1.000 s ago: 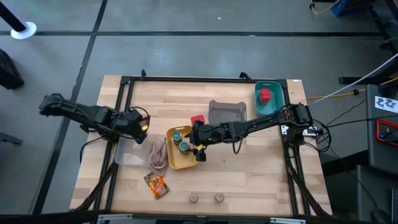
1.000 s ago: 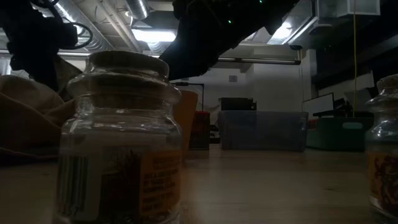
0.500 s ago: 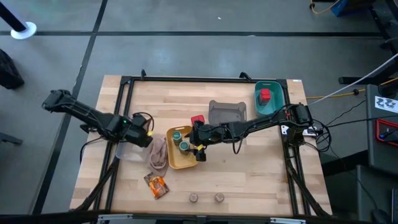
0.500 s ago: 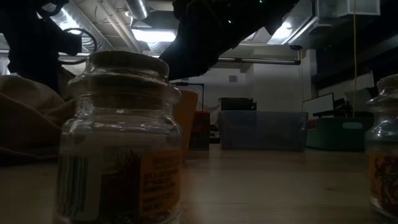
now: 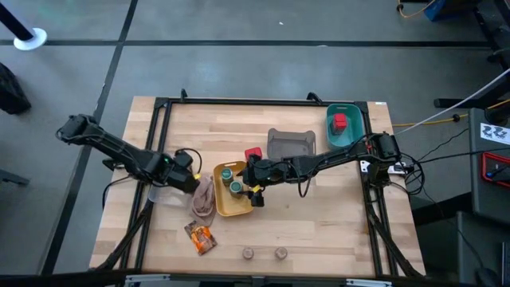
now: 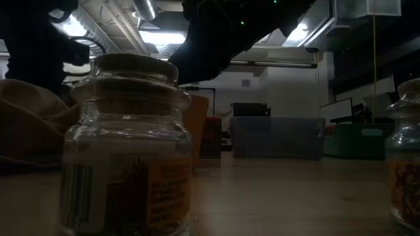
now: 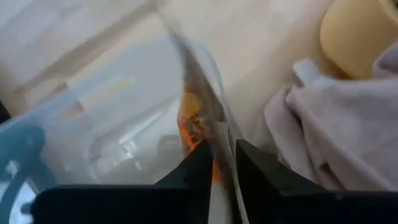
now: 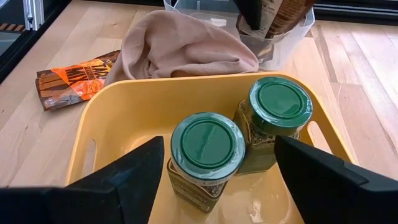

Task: Sort spices by type
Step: Put the top orange seasoning bag into the transparent bin, then put the red seasoning can into the green bin

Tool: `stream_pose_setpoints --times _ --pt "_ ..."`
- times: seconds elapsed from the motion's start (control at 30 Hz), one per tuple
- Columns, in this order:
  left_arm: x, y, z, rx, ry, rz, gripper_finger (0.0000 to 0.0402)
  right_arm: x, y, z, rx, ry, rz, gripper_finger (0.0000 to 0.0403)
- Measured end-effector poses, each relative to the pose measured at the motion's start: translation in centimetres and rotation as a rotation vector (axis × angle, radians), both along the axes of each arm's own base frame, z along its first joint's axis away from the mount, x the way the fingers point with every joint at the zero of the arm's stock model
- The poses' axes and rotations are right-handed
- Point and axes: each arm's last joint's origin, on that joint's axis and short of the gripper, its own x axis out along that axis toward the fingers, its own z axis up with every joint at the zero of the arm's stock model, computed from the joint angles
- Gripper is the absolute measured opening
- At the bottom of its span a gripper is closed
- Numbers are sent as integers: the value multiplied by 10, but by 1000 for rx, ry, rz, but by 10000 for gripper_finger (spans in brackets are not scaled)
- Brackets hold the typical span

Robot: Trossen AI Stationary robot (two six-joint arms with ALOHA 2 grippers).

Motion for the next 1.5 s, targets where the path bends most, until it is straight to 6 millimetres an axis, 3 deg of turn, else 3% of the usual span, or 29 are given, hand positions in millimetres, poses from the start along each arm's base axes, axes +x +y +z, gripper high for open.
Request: stream_pose_setpoints --times 0.4,0.77,1.13,1.5 --pt "-1 -3 -1 -74 61 -91 138 0 0 0 5 1 -4 303" --pt "-14 0 10 -180 52 -129 150 -3 -5 0 2 32 -13 303" --pt "-38 8 32 -222 -121 -185 150 -22 -51 28 -16 100 -117 303" --pt "-49 13 42 -224 -218 -223 150 -30 -111 15 -102 213 -187 303"
